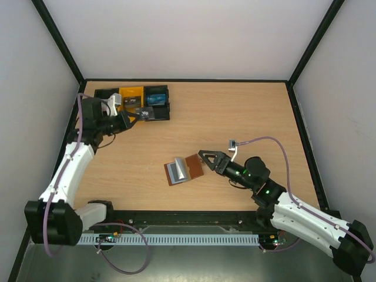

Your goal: Take the credit cards out of the card holder

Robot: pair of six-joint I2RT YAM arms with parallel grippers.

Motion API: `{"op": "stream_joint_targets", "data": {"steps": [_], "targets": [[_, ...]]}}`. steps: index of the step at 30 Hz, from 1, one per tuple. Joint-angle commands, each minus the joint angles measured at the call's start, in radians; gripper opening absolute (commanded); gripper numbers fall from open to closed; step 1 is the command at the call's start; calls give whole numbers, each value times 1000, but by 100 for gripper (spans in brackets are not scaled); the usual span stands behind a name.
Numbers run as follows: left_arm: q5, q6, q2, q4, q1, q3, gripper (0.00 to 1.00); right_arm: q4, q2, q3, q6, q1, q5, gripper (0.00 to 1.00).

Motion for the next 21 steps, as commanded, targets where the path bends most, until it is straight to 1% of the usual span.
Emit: {"op": "stream_joint_targets", "data": {"steps": [1,3,6,12,16,21], "targets": [[25,115,91,-129,61,98,3,-144,-26,63,-88,3,21,98],[-14,155,161,-177,78,158,3,-168,-27,80,-102,3,21,98],[-118,200,281,-260,81,268,3,-179,-30,89,-114,4,22,98],[-242,217,461,-302,87,435,3,-203,-29,113,-182,4,42,98],[-264,232,588,-333,101,558,3,-167,-1,114,-199,4,65,98],[-315,250,731,-383,133,701,3,-189,62,164,-240,4,60,98]]}}
